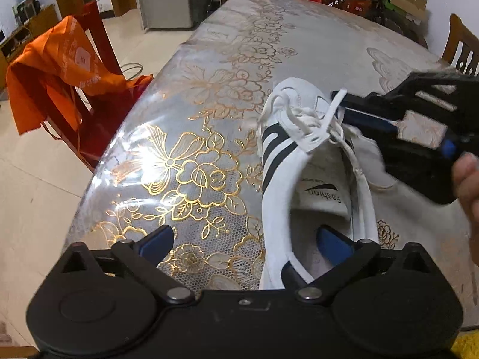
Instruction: Lace up shoes with both hands
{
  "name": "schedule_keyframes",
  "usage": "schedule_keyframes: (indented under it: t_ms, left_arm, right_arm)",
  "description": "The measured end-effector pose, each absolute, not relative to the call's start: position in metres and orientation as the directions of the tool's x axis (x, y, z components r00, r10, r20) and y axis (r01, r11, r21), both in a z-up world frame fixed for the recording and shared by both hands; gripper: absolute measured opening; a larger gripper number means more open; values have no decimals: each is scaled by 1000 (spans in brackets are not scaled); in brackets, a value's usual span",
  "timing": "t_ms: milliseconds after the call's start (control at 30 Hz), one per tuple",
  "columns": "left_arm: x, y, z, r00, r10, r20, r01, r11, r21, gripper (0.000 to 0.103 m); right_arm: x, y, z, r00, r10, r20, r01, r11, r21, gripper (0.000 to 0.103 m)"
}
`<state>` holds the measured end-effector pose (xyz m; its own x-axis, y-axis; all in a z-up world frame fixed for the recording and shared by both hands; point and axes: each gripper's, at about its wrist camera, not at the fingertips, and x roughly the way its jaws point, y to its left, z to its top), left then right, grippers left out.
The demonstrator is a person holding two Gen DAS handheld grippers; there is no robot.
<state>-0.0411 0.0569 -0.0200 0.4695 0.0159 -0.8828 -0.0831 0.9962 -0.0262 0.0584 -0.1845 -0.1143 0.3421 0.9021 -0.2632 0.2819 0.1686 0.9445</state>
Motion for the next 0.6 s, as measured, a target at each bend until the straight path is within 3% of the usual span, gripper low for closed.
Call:
schedule_keyframes:
  t_ms: [33,100,200,433,600]
  left_arm:
    - [-42,58,-18,473,12,-881,-91,995,-35,94]
    - [-43,63,-14,484,-4,-875,-112,992,-66,94]
    - [-41,69,-10,492,-11,-870,-141,986,-93,94]
    - [-40,63,-15,475,17,-880,-117,992,-44,94]
    - [-40,58,-19,467,16,-884,-91,995,-30,94]
  right_arm:
    - [57,-184,-95,331,891,-312,161,272,949,22]
    - [53,-180,-60,325,856,-402,-90,451,888,27]
    - [36,-167,-16,343,796,-498,-404,604,687,31]
    - [26,-147,-11,278,815,-508,-455,578,678,29]
    - [22,-129,2,314,787,-531,-587,600,544,29]
